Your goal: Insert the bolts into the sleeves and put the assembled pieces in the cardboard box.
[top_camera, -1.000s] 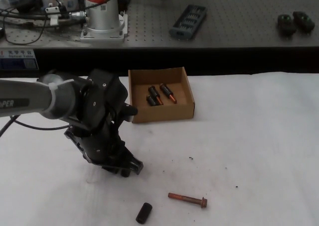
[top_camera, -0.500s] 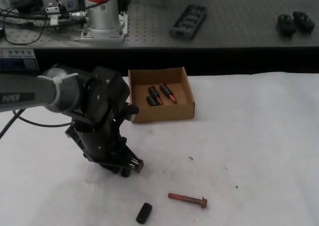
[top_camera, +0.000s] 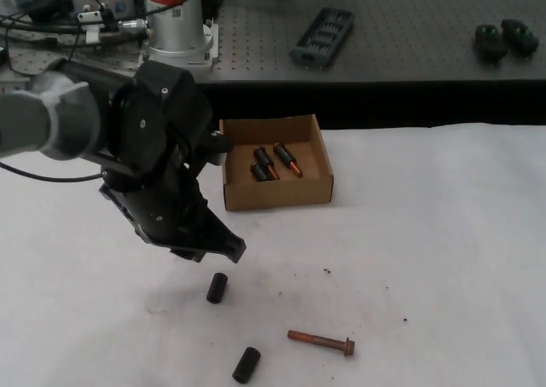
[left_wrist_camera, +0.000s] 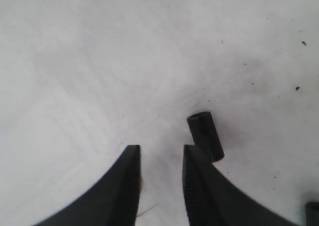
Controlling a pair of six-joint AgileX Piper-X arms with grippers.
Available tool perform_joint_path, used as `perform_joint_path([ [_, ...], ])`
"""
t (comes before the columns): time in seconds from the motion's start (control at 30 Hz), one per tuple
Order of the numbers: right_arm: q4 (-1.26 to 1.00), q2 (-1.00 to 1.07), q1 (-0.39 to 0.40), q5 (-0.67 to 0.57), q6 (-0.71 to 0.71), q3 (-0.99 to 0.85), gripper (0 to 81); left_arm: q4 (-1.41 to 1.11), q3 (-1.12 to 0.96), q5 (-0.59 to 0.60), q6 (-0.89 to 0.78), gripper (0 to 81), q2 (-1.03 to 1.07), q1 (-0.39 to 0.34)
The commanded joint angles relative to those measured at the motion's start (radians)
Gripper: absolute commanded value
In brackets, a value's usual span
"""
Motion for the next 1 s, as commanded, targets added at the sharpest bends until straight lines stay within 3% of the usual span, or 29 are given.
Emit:
perform_joint_path([
  [0.0,-0.003,-0.007,-0.007,-0.001,-0.004,-0.003,5.5,0.016,-0.01,0.015,-0.022,22.2,-0.012,-0.001],
  [0.17,0.001,-0.007,-0.007,-0.001,-0.004,-0.003,5.5,0.001,-0.01,0.144,-0.053,22.2,-0.012,-0.001],
  [0.5,0.008,-0.007,-0.007,-0.001,0.0,-0.003,5.5,0.001,-0.01,0.144,-0.065,22.7,0.0,-0.001],
  [0.7,0.008,-0.007,-0.007,-0.001,0.0,-0.003,5.5,-0.001,-0.01,0.144,-0.065,32.5,0.024,-0.001],
  [0.97,0.008,-0.007,-0.007,-0.001,0.0,-0.003,5.5,-0.029,-0.008,0.142,-0.073,27.1,0.059,-0.001],
])
